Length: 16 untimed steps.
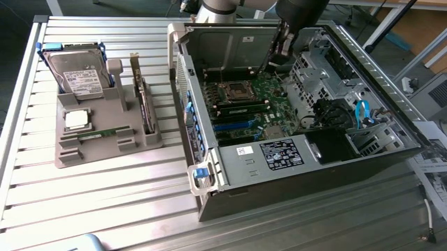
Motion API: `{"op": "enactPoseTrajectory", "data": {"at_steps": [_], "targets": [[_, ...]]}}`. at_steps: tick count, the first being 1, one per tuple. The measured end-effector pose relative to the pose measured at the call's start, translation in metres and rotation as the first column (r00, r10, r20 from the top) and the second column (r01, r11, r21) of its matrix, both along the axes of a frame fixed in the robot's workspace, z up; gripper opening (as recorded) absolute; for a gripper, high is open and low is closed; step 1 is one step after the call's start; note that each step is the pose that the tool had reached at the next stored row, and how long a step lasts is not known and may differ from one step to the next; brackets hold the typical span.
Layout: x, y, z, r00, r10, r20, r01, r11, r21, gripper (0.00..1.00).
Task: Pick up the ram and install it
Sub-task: 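Press down the ram until it locks into place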
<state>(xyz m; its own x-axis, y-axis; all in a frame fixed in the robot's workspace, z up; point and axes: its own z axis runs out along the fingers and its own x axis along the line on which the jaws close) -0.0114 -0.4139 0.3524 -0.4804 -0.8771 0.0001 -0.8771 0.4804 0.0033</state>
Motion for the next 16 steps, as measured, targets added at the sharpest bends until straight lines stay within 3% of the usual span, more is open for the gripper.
{"op": "enactPoseTrajectory", "data": {"at_steps": [9, 16], "targets": [[0.0000, 0.0001, 0.0000, 0.9942, -0.108, 0.0054, 0.108, 0.9942, 0.0003, 0.11], [0.0000, 0.0001, 0.0000, 0.9793, -0.202, 0.0095, 0.202, 0.9794, 0.0008, 0.11]]}}
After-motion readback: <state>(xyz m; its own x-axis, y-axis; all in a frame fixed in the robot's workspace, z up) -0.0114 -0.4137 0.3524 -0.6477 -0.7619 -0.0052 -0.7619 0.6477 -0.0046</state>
